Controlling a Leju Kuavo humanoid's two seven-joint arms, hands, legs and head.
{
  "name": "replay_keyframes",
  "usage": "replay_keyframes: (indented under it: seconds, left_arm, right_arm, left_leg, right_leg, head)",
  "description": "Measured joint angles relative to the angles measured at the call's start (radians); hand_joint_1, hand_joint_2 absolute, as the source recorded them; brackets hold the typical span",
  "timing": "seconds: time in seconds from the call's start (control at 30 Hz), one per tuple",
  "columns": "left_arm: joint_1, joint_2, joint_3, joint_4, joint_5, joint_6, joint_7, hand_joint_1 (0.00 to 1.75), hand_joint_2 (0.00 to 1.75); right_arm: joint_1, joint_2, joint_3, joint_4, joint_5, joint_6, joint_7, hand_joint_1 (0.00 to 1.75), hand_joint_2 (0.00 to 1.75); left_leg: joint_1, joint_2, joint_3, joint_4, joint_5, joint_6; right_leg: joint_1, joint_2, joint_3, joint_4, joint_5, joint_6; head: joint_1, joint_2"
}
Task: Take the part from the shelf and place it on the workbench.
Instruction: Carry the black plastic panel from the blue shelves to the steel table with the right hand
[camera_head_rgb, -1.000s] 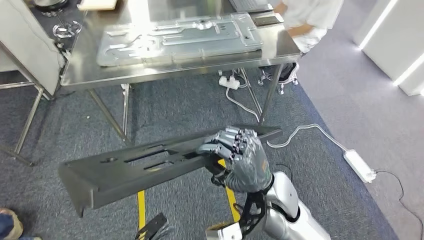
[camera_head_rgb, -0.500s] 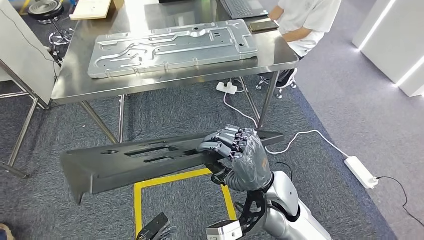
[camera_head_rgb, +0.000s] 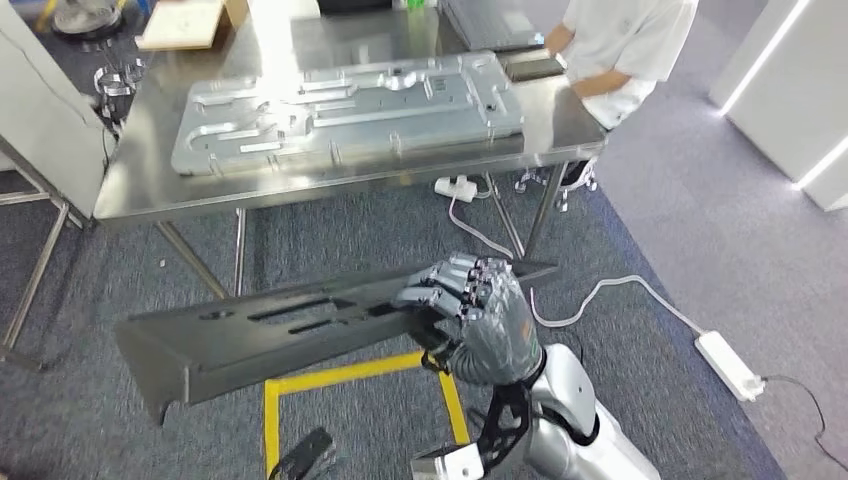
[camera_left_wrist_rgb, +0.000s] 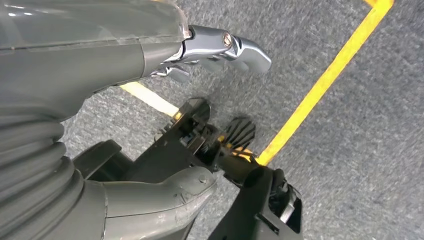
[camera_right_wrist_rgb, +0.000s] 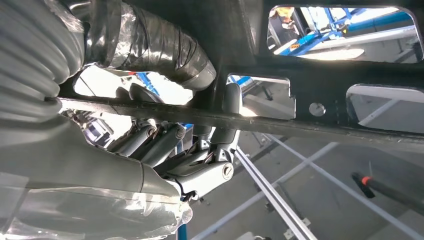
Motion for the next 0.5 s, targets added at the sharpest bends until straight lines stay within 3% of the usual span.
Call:
replay_keyframes:
  seconds: [0.07, 0.13, 0.23, 0.3, 0.33, 0.4, 0.43, 0.5]
  left_arm:
    - [0.000, 0.000, 0.000, 0.000, 0.000, 0.000, 0.000, 0.00, 1.75]
    - [-0.001, 0.000, 0.000, 0.000, 0.000, 0.000, -0.001, 0.00, 1.75]
    - [-0.001, 0.000, 0.000, 0.000, 0.002, -0.001, -0.002, 0.00, 1.75]
    - [0.003, 0.000, 0.000, 0.000, 0.003, -0.001, -0.002, 0.00, 1.75]
    - [0.004, 0.000, 0.000, 0.000, 0.003, -0.001, -0.002, 0.00, 1.75]
    - [0.004, 0.000, 0.000, 0.000, 0.004, -0.001, -0.002, 0.00, 1.75]
    - [0.003, 0.000, 0.000, 0.000, 0.005, -0.001, -0.002, 0.00, 1.75]
    - [0.001, 0.000, 0.000, 0.000, 0.006, 0.000, -0.002, 0.00, 1.75]
  right_arm:
    - [0.001, 0.000, 0.000, 0.000, 0.000, 0.000, -0.001, 1.75, 1.75]
    - [-0.001, 0.000, 0.000, 0.000, 0.000, 0.000, -0.002, 1.75, 1.75]
    - [-0.003, 0.001, 0.000, 0.000, 0.000, 0.000, -0.003, 1.75, 1.75]
    - [-0.003, 0.001, 0.000, 0.001, 0.000, 0.000, -0.003, 1.75, 1.75]
    - [-0.002, 0.001, 0.000, 0.001, -0.001, 0.000, -0.004, 1.75, 1.75]
    - [-0.003, 0.001, 0.001, 0.001, -0.002, 0.000, -0.005, 1.75, 1.75]
    - [-0.003, 0.001, 0.001, 0.001, -0.003, 0.000, -0.006, 1.75, 1.75]
    - [-0.004, 0.001, 0.001, 0.001, -0.004, 0.000, -0.009, 1.75, 1.75]
  left_leg:
    - [0.001, 0.001, 0.000, 0.008, -0.005, -0.011]
    - [0.005, 0.002, -0.020, 0.057, -0.013, -0.021]
    - [0.014, 0.003, -0.129, 0.231, -0.068, -0.035]
    - [0.018, 0.003, -0.185, 0.286, -0.079, -0.038]
    - [0.019, 0.003, -0.187, 0.263, -0.054, -0.036]
    - [0.019, 0.003, -0.148, 0.139, 0.036, -0.030]
    - [0.016, 0.003, -0.127, 0.081, 0.061, -0.026]
    - [0.007, 0.004, -0.105, 0.020, 0.069, -0.016]
  right_leg:
    - [0.001, 0.003, 0.007, -0.005, 0.000, -0.016]
    - [-0.001, 0.002, 0.023, -0.010, -0.008, -0.028]
    - [0.001, -0.001, 0.044, -0.013, -0.025, -0.037]
    - [0.003, 0.001, 0.057, -0.013, -0.037, -0.037]
    - [0.003, 0.001, 0.065, -0.012, -0.044, -0.036]
    - [0.003, 0.002, 0.086, -0.013, -0.058, -0.032]
    - [0.003, 0.002, 0.095, -0.013, -0.064, -0.028]
    - [0.002, 0.002, 0.103, -0.015, -0.071, -0.017]
  head:
    - [0.000, 0.000]
    - [-0.001, 0.000]
    - [-0.001, 0.000]
    - [-0.001, 0.000]
    - [-0.001, 0.000]
    - [-0.001, 0.000]
    - [-0.001, 0.000]
    - [-0.001, 0.000]
